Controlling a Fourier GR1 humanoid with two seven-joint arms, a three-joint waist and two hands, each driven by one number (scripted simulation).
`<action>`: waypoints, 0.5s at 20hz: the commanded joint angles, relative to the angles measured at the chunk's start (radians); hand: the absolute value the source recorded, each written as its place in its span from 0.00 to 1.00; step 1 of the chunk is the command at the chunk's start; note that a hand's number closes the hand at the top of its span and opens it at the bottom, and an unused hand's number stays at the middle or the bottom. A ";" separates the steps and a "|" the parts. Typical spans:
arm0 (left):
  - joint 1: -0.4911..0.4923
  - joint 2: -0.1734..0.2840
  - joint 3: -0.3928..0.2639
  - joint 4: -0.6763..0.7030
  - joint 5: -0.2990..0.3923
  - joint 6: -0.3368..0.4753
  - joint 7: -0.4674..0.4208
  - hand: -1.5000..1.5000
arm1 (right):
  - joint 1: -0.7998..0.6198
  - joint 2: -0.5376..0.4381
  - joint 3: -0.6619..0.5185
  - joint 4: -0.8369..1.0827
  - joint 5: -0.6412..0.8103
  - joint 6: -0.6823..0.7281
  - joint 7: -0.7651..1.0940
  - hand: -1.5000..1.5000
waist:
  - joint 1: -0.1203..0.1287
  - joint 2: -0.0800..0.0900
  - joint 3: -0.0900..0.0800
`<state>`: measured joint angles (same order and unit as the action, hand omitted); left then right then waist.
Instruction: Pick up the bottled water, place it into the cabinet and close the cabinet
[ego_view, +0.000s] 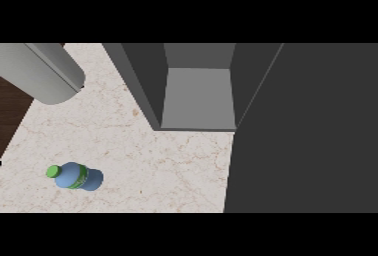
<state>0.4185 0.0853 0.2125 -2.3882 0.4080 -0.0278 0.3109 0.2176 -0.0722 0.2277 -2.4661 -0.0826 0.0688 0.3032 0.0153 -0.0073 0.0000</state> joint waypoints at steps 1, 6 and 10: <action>0.094 -0.017 0.017 -0.262 0.107 0.001 0.066 0.00 | 0.030 0.004 0.047 -0.130 0.042 -0.034 0.079 0.00 | 0.004 -0.004 0.000; 0.081 -0.032 0.004 -0.209 0.052 0.002 0.048 0.00 | 0.054 0.012 0.114 -0.176 0.081 -0.059 0.110 0.00 | -0.009 -0.002 0.000; 0.098 -0.045 -0.018 -0.266 0.048 0.010 0.060 0.00 | -0.018 0.006 0.084 -0.118 0.081 -0.073 0.114 0.00 | 0.001 -0.002 0.000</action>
<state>0.4579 0.0731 0.2159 -2.3902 0.4093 -0.0362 0.3268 0.1996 -0.0604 0.2989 -2.4908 -0.0416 0.0124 0.3656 0.0134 -0.0090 0.0000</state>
